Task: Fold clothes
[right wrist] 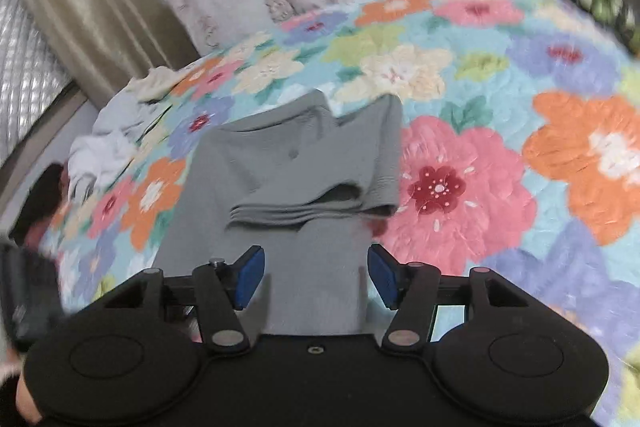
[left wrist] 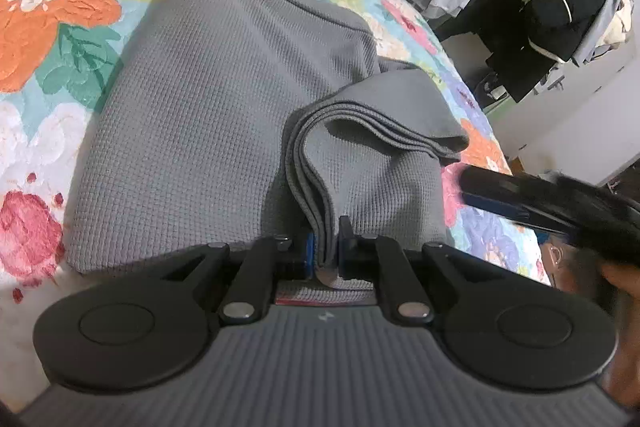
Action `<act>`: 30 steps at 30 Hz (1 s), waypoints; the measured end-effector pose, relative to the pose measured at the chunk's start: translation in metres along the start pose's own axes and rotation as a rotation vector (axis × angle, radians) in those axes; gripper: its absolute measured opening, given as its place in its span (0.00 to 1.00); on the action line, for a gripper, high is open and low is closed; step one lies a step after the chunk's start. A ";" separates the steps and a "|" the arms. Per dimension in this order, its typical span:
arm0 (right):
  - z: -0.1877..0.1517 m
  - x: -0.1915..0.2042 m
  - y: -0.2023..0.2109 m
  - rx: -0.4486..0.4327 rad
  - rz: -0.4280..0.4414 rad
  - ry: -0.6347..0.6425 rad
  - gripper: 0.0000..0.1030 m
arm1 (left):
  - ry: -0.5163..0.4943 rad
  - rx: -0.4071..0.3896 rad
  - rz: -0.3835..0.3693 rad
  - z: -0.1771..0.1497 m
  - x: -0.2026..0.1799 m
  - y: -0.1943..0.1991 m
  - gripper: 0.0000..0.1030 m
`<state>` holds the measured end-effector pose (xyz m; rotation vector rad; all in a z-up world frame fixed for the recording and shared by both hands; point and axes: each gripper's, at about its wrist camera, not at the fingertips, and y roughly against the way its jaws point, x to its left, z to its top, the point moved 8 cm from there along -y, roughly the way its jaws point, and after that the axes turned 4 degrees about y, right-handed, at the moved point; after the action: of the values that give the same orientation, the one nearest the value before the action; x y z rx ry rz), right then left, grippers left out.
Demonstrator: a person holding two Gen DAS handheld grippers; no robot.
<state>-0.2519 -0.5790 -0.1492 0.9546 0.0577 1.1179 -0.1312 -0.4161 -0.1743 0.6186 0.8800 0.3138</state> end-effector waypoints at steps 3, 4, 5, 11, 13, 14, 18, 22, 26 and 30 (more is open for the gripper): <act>0.005 -0.019 -0.029 0.018 -0.025 -0.116 0.62 | 0.012 -0.037 -0.059 -0.001 -0.002 0.004 0.08; 0.008 -0.020 -0.032 -0.004 -0.029 -0.125 0.62 | 0.005 -0.040 -0.060 -0.001 -0.003 0.004 0.07; 0.011 -0.022 -0.035 -0.025 -0.032 -0.135 0.62 | -0.003 -0.043 -0.060 0.000 -0.004 0.004 0.07; 0.033 -0.004 -0.039 -0.152 -0.023 0.041 0.24 | -0.049 -0.064 -0.075 0.003 -0.015 0.007 0.07; 0.040 0.001 -0.041 -0.170 -0.015 0.101 0.16 | -0.055 -0.065 -0.062 0.003 -0.015 0.007 0.07; 0.045 0.004 -0.041 -0.179 -0.006 0.125 0.15 | -0.067 -0.071 -0.055 0.003 -0.016 0.009 0.07; 0.072 0.021 -0.038 -0.193 0.004 0.240 0.14 | -0.106 -0.094 -0.058 0.006 -0.023 0.024 0.07; 0.099 0.041 -0.049 -0.147 0.029 0.306 0.14 | -0.088 -0.063 -0.028 0.005 -0.012 0.022 0.08; 0.105 0.055 -0.084 -0.052 -0.085 0.369 0.14 | -0.136 -0.001 0.025 -0.008 0.000 0.008 0.08; 0.107 0.072 -0.099 -0.033 -0.053 0.392 0.19 | -0.104 -0.042 -0.011 -0.005 0.004 0.020 0.08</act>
<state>-0.0932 -0.5988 -0.1207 0.6893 0.3798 1.2397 -0.1330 -0.3967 -0.1670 0.5859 0.7754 0.2867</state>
